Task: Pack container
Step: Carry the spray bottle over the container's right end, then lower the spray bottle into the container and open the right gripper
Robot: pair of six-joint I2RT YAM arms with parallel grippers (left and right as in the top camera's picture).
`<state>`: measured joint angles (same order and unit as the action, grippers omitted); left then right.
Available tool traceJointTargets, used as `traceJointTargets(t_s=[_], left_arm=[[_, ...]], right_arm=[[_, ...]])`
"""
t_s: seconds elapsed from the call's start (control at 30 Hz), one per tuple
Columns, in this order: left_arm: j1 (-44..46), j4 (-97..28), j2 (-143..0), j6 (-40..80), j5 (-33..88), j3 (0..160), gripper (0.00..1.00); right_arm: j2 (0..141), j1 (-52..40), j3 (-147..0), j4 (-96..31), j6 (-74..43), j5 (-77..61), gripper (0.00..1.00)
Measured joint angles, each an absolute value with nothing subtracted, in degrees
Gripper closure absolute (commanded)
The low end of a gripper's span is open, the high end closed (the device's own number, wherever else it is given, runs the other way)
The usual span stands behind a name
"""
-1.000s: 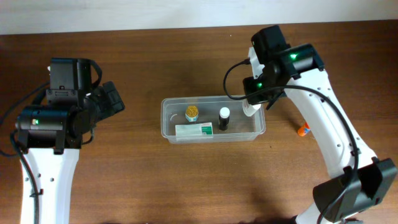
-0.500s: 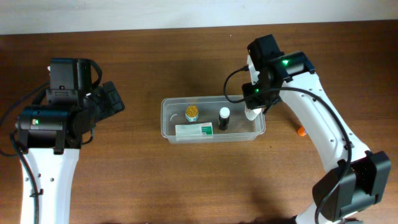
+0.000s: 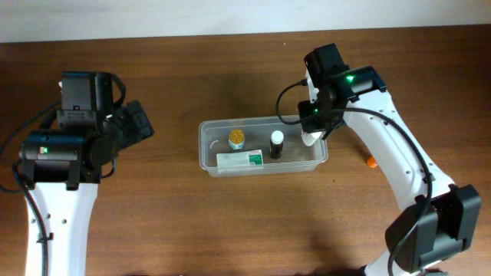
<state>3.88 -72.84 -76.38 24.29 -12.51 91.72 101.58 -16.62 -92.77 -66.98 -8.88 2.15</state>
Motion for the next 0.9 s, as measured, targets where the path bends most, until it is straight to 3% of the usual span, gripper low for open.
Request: traceJointTargets(t_s=[0.9], left_arm=[[3.9, -72.8, -76.4, 24.3, -12.5, 91.7, 0.01]], right_arm=[[101.8, -16.6, -88.0, -61.4, -9.2, 2.3, 0.84]])
